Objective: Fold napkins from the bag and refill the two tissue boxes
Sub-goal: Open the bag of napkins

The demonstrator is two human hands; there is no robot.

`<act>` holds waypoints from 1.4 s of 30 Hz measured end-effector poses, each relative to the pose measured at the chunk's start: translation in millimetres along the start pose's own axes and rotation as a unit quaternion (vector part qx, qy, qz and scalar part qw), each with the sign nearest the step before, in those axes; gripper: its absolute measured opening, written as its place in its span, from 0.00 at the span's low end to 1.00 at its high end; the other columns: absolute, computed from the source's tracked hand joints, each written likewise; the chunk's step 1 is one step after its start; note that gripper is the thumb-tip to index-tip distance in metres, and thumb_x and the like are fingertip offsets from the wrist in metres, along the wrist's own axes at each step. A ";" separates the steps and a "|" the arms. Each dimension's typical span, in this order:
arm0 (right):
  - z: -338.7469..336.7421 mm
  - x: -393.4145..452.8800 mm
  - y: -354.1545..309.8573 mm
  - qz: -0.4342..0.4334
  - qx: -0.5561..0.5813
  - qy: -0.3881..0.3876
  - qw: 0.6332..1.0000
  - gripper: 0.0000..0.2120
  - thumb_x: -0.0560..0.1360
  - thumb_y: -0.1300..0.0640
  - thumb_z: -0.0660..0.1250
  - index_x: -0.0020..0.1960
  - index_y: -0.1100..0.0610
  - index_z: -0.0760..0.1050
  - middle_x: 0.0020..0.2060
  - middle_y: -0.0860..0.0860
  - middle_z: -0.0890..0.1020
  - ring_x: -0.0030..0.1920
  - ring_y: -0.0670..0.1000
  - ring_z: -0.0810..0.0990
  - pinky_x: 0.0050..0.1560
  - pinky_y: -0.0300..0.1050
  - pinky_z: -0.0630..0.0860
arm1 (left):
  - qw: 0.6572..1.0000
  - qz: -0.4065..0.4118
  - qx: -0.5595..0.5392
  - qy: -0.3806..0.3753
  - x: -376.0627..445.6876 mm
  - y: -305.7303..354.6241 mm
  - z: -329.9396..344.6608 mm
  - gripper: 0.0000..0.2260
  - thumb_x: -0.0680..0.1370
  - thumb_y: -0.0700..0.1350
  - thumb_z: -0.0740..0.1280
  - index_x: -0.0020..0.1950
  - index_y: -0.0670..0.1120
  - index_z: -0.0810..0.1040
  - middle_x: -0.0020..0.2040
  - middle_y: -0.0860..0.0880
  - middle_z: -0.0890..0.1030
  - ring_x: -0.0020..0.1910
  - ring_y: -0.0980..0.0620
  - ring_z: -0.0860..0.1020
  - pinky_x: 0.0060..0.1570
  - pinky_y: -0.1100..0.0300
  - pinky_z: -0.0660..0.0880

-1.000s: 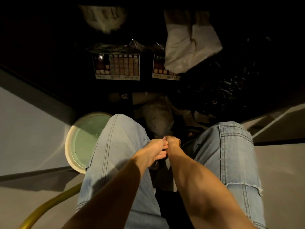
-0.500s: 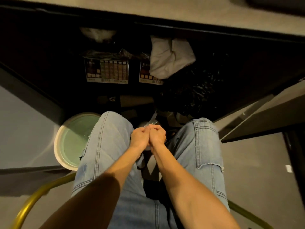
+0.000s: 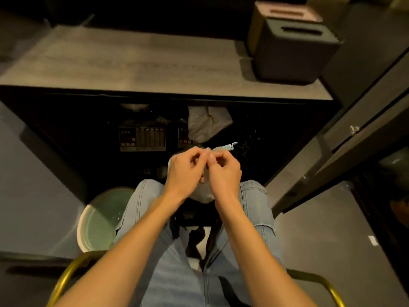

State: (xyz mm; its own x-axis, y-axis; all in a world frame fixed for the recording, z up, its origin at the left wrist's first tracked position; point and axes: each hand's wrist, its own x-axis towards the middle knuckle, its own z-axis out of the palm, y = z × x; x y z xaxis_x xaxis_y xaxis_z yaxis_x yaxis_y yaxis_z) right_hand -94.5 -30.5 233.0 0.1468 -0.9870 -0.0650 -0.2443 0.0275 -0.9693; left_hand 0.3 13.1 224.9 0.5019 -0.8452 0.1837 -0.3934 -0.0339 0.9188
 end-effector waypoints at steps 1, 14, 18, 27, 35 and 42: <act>-4.8 -3.6 -18.3 -0.030 0.006 0.003 1.000 0.10 0.81 0.51 0.69 0.42 0.53 0.80 0.32 0.44 0.82 0.33 0.39 0.81 0.37 0.33 0.73 | 1.000 0.017 -0.009 0.004 3.1 17.4 -9.2 0.12 0.84 0.48 0.66 0.46 0.46 0.84 0.31 0.47 0.82 0.29 0.51 0.81 0.32 0.61 0.76; -76.5 -15.0 -227.0 -0.318 0.211 -0.036 0.924 0.09 0.84 0.58 0.66 0.47 0.60 0.77 0.40 0.55 0.82 0.42 0.56 0.83 0.45 0.54 0.82 | 0.964 0.259 -0.056 0.025 39.1 254.1 -85.4 0.10 0.83 0.48 0.67 0.44 0.51 0.83 0.30 0.54 0.80 0.25 0.51 0.78 0.26 0.61 0.73; -68.5 26.5 -276.9 -0.377 0.249 -0.021 0.892 0.08 0.84 0.60 0.66 0.46 0.58 0.76 0.39 0.53 0.80 0.42 0.55 0.80 0.46 0.55 0.80 | 0.954 0.295 -0.022 0.042 84.6 302.6 -103.1 0.12 0.84 0.49 0.67 0.41 0.50 0.82 0.27 0.54 0.79 0.22 0.51 0.78 0.24 0.62 0.71; 21.6 151.1 -313.7 -0.413 0.236 -0.113 0.872 0.06 0.84 0.62 0.64 0.50 0.63 0.75 0.42 0.57 0.78 0.44 0.57 0.79 0.47 0.57 0.80 | 0.979 0.183 0.050 0.071 211.8 291.2 -145.3 0.14 0.84 0.50 0.65 0.44 0.42 0.81 0.31 0.48 0.79 0.27 0.51 0.79 0.30 0.60 0.76; 86.6 191.7 -276.9 -0.413 0.128 -0.191 0.881 0.05 0.83 0.61 0.65 0.48 0.59 0.75 0.40 0.49 0.77 0.42 0.51 0.77 0.44 0.48 0.76 | 0.971 0.083 0.216 0.063 298.1 245.9 -177.7 0.22 0.85 0.59 0.59 0.48 0.44 0.84 0.44 0.43 0.83 0.43 0.47 0.82 0.41 0.58 0.75; 99.9 191.8 -290.5 -0.316 0.217 -0.105 0.918 0.10 0.86 0.50 0.59 0.51 0.54 0.75 0.40 0.51 0.80 0.42 0.54 0.80 0.45 0.58 0.78 | 0.972 0.073 0.190 -0.115 335.5 234.9 -186.5 0.21 0.84 0.62 0.57 0.55 0.51 0.84 0.46 0.52 0.85 0.47 0.53 0.83 0.44 0.57 0.78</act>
State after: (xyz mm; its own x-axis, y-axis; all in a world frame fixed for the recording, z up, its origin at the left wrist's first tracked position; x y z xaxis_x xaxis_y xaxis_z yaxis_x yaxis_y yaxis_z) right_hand 100.4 -212.0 478.5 0.3203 -0.7764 0.5429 0.3519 -0.4345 -0.8291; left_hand 219.9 -179.0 567.5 0.2511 -0.9513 0.1786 -0.7255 -0.0627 0.6854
